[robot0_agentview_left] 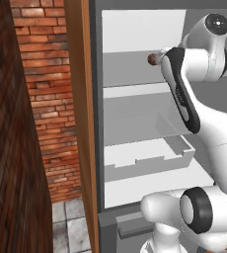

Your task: Pick the egg and butter from the fridge and place them by the bowl for mixing.

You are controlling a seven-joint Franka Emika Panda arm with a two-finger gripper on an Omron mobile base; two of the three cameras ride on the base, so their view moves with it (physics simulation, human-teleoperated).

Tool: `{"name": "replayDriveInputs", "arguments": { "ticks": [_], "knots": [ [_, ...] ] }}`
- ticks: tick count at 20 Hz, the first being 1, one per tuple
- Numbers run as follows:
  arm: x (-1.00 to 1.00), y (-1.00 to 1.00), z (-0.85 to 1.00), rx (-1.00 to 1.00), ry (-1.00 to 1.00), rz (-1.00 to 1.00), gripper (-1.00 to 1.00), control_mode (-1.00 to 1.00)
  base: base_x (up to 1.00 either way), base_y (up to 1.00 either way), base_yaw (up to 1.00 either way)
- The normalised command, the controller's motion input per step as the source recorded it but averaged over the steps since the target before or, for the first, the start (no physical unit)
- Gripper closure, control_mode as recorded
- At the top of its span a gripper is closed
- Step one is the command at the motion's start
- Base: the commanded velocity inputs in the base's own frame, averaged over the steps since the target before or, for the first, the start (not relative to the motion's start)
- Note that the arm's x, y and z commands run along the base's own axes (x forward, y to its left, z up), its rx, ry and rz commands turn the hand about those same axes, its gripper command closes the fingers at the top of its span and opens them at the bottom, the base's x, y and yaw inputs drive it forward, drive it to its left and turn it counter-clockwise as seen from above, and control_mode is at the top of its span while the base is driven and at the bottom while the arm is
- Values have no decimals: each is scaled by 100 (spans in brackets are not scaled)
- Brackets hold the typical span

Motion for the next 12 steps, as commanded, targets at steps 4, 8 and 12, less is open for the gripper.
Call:
{"name": "replayDriveInputs", "arguments": {
  "ticks": [4, 8, 12],
  "knots": [
    [49, -13, -17, 0, 0, 2, -100, -100, 0, 0, 0],
    [49, -8, -21, 0, -1, 3, -100, -100, 0, 0, 0],
    [56, -3, -21, 0, 0, 2, -100, -100, 0, 0, 0]
  ]
}}
